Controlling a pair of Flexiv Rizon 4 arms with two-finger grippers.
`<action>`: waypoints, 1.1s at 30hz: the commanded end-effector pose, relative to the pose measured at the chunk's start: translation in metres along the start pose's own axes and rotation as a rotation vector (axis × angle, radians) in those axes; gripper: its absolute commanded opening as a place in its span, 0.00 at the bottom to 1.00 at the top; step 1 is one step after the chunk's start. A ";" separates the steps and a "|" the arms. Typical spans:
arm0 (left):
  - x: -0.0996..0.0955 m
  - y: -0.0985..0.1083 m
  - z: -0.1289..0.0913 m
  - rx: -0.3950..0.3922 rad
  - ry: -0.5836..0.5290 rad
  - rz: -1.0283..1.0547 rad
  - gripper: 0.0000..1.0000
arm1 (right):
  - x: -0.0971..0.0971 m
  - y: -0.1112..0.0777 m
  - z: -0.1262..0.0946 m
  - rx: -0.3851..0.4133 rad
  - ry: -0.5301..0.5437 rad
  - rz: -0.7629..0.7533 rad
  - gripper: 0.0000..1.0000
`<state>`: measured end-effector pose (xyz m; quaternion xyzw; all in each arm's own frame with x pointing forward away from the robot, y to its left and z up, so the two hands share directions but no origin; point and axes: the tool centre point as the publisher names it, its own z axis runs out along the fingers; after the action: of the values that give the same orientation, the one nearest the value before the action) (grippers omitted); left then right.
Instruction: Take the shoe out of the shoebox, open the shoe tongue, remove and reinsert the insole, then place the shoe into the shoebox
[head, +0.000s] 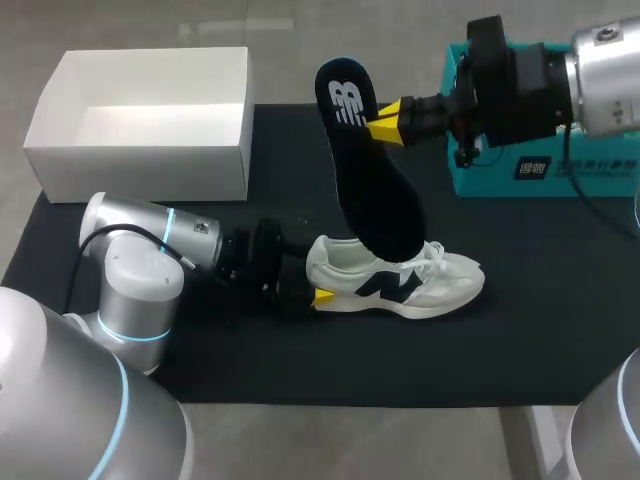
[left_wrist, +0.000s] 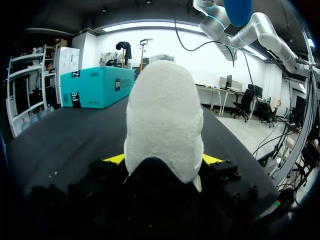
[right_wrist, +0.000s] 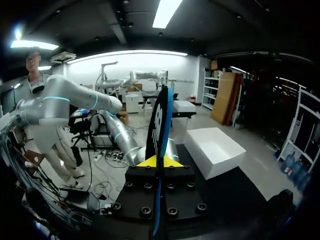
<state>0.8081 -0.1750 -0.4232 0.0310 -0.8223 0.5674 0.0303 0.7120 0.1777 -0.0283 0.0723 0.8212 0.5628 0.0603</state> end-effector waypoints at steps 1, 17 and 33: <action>0.001 0.001 0.001 0.000 -0.001 0.000 0.00 | 0.021 -0.013 -0.018 -0.024 -0.154 0.006 0.00; 0.001 0.001 0.001 0.000 -0.001 0.000 0.00 | 0.025 -0.016 -0.030 -0.229 -0.070 0.039 0.00; 0.001 0.001 0.001 0.000 -0.001 0.000 0.00 | 0.037 -0.012 -0.045 -0.200 0.089 0.236 0.00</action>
<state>0.8081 -0.1750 -0.4232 0.0310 -0.8223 0.5674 0.0303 0.6671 0.1411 -0.0295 0.1350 0.7406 0.6575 -0.0314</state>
